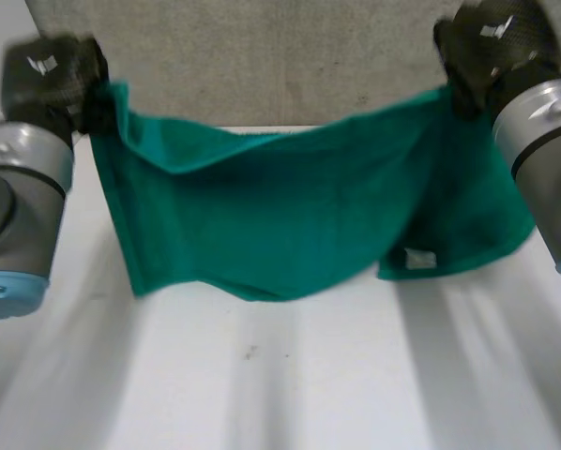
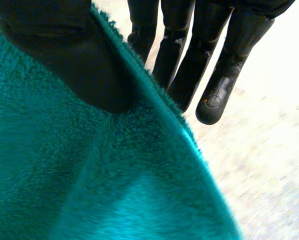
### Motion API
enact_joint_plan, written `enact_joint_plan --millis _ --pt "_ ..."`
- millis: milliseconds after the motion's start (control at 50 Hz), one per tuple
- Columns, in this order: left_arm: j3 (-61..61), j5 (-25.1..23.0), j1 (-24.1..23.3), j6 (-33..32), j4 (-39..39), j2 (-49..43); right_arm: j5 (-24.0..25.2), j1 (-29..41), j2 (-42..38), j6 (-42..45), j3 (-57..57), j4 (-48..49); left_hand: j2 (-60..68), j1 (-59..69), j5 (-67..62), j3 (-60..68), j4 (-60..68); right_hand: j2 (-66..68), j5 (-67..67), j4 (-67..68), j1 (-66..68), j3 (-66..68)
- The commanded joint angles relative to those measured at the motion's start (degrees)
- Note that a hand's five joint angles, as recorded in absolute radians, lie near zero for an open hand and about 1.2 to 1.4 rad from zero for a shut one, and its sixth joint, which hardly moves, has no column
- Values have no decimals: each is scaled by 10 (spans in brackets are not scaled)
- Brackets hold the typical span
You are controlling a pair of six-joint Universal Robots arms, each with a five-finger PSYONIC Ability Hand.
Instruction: Fold the towel.
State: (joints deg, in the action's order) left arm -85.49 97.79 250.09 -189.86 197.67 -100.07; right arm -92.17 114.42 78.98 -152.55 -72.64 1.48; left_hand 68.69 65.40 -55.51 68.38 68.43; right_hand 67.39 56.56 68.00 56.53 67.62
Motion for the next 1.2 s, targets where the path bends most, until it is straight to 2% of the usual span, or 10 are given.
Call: enact_joint_plan --millis 20,220,320,440,540,660,820,920,1160,1200 --pt "-34 -58 25 0 -39 -101 1 6 -71 8 13 -136 113 146 -145 116 116 126 134 120 235 124" --pt "-42 -85 22 -6 -62 -182 -3 29 -208 95 52 -191 113 146 -145 116 116 126 134 120 235 124" --pt "84 -84 23 -2 -57 -181 -10 33 -234 103 158 -159 113 146 -145 116 116 126 134 120 235 124" --pt "266 -86 26 10 6 -173 -35 30 -226 89 297 30 113 146 -145 116 116 126 134 120 235 124" --pt "318 -81 40 57 118 -145 -32 28 -140 95 266 179 113 146 -145 116 116 126 134 120 235 124" --pt "257 -85 57 135 127 -116 16 34 -69 93 160 176 113 146 -145 116 116 126 134 120 235 124" --pt "92 -87 92 180 124 -98 62 36 -70 84 34 48 113 146 -145 116 116 126 134 120 235 124" --pt "15 -90 98 178 127 -122 104 32 -141 65 -6 -12 113 146 -145 116 116 126 134 120 235 124" --pt "-48 -89 115 172 124 -184 104 20 -246 -110 -7 -18 113 146 -145 116 116 126 134 120 235 124" --pt "-49 -89 116 172 123 -181 100 11 -246 -147 -15 -18 113 146 -145 116 116 3 11 -3 111 1"
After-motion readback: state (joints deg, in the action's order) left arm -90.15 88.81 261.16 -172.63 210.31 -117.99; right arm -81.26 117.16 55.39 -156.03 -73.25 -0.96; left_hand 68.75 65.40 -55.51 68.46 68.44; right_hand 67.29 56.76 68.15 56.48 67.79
